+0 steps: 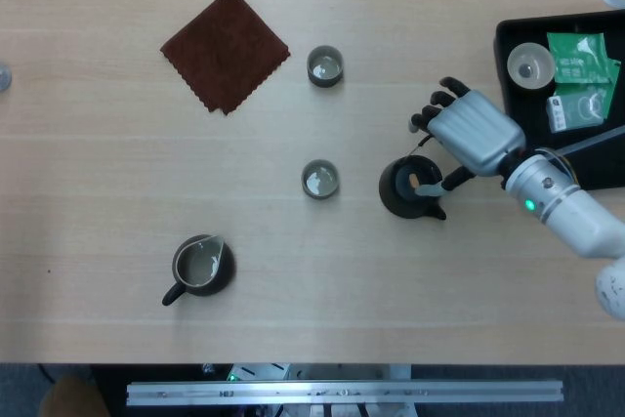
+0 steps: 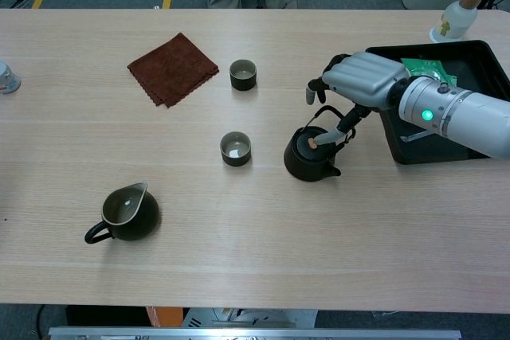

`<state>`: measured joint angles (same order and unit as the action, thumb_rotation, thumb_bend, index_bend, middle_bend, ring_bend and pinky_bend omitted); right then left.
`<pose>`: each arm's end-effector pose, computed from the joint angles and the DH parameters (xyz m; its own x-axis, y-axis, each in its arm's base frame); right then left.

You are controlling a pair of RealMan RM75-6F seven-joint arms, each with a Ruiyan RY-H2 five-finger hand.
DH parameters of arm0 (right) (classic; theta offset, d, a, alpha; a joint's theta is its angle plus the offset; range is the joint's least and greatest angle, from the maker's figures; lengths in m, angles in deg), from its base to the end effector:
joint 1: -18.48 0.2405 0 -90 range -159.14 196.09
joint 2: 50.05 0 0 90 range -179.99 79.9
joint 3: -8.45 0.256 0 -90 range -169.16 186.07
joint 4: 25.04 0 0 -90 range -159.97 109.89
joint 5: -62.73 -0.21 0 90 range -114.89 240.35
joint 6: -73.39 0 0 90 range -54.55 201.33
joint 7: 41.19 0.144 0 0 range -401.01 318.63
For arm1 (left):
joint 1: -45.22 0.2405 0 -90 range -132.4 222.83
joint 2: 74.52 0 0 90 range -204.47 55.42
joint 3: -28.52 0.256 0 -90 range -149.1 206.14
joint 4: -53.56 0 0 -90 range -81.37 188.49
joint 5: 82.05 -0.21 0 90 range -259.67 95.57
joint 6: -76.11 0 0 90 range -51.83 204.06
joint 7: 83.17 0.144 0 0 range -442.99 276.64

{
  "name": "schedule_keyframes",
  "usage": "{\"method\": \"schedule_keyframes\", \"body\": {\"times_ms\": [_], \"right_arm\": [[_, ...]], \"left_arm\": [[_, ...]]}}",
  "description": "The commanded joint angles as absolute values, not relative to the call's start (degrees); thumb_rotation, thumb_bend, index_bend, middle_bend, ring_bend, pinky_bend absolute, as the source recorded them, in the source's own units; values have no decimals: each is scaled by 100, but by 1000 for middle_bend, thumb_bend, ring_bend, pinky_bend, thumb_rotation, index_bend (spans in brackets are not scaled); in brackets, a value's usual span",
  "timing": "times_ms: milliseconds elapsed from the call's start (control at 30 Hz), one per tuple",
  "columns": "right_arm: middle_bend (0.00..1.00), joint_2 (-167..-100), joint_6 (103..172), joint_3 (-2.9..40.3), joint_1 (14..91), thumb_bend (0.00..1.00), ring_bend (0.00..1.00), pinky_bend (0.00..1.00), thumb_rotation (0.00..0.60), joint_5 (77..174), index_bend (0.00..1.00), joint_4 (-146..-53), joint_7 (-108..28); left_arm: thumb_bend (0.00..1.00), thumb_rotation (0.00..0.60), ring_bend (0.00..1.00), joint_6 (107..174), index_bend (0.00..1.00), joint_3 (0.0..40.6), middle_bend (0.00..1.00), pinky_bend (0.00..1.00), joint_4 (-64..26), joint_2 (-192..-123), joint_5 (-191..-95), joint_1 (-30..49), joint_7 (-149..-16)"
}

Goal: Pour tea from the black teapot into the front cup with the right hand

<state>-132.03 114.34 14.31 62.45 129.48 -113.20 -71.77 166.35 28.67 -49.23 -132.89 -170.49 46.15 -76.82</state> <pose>-0.1647 -0.3238 -0.0210 0.7387 -0.3117 0.5976 -0.6440 -0.5880 0.4894 -0.2918 0.1387 0.1775 0.4256 0.0084 0.9049 0.9039 0.0425 -0.4256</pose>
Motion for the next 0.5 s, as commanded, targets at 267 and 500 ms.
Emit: {"method": "schedule_keyframes", "body": {"times_ms": [267, 500], "right_arm": [[387, -13090, 11469, 1182, 6302, 0, 215, 129, 251, 12853, 306, -11433, -7149], [388, -12786, 11649, 950, 6209, 0, 215, 129, 251, 12969, 306, -11747, -7154]], "left_arm": [[388, 600, 177, 16655, 215, 2864, 232, 149, -4863, -13311, -17062, 4630, -7735], [388, 600, 177, 16639, 216, 2875, 232, 149, -4848, -13335, -17068, 4636, -7742]]}}
